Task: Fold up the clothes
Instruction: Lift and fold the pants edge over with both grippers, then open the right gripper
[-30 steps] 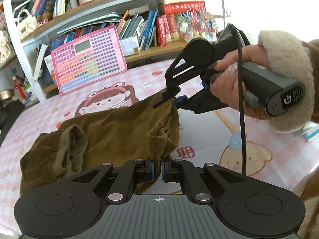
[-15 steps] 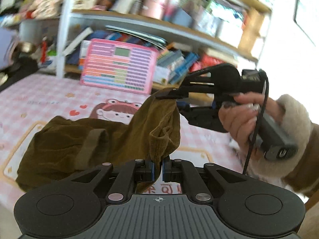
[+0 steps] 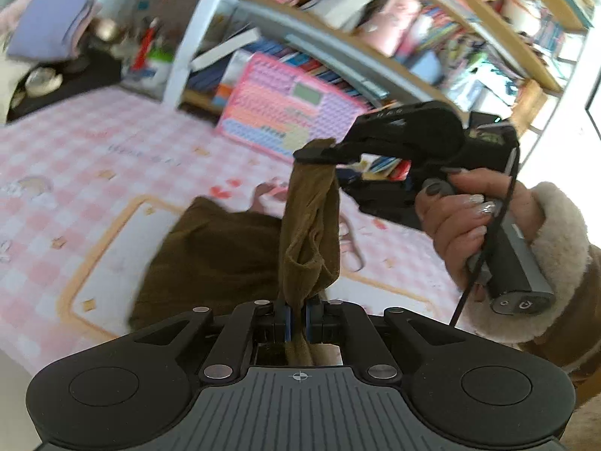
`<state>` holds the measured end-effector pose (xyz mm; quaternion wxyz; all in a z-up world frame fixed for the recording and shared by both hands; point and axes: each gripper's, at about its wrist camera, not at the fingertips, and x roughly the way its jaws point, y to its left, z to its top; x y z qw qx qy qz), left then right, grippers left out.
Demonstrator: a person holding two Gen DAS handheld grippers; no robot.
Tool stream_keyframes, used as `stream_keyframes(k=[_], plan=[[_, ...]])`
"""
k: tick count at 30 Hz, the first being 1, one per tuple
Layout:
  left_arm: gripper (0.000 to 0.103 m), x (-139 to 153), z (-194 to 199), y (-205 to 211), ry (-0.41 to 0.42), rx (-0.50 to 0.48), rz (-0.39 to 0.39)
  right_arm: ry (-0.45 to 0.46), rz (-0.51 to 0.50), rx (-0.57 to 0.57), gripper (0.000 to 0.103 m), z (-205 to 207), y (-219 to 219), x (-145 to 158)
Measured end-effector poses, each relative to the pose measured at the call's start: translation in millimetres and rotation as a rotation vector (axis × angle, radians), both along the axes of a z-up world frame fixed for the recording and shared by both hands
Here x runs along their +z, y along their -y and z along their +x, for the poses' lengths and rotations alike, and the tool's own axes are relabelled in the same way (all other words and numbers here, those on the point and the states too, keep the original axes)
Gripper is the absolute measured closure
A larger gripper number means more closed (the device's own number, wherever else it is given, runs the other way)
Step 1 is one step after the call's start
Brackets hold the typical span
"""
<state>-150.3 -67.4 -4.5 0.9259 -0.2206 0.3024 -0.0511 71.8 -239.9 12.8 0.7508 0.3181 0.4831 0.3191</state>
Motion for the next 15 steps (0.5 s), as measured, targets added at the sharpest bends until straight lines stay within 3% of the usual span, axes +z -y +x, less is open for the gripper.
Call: stream_keyframes(k=[3, 5, 7, 8, 13, 15], plan=[[0.097, -14.3, 6.1, -21.5, -0.063, -0.010, -0.008, 0.013, -0.087, -0.024, 0.084, -1.7, -28.5, -7.6], [0.090, -23.5, 10.0, -33.4, -0.111, -0.014, -0.004, 0.012, -0.138, -0.041, 0.078, -2.1, -44.1, -14.4], [0.090, -31.8, 10.7, -43.2, -0.153, -0.020, 0.001, 0.003, -0.176, -0.048, 0.061, -1.7, -55.2, -21.3], [0.089, -34.3, 10.2, -47.9, -0.164, -0.030, -0.002, -0.001, -0.170, -0.044, 0.060, -3.2, -56.9, -22.6], [0.064, -28.1, 4.2, -70.6, -0.127, -0.051, 0.008, 0.036, -0.121, -0.083, 0.047, -24.3, -36.7, -15.0], [0.061, -24.0, 8.4, -83.9, -0.087, -0.042, -0.035, 0.078, -0.166, -0.122, 0.047, -39.7, -19.4, -10.6]])
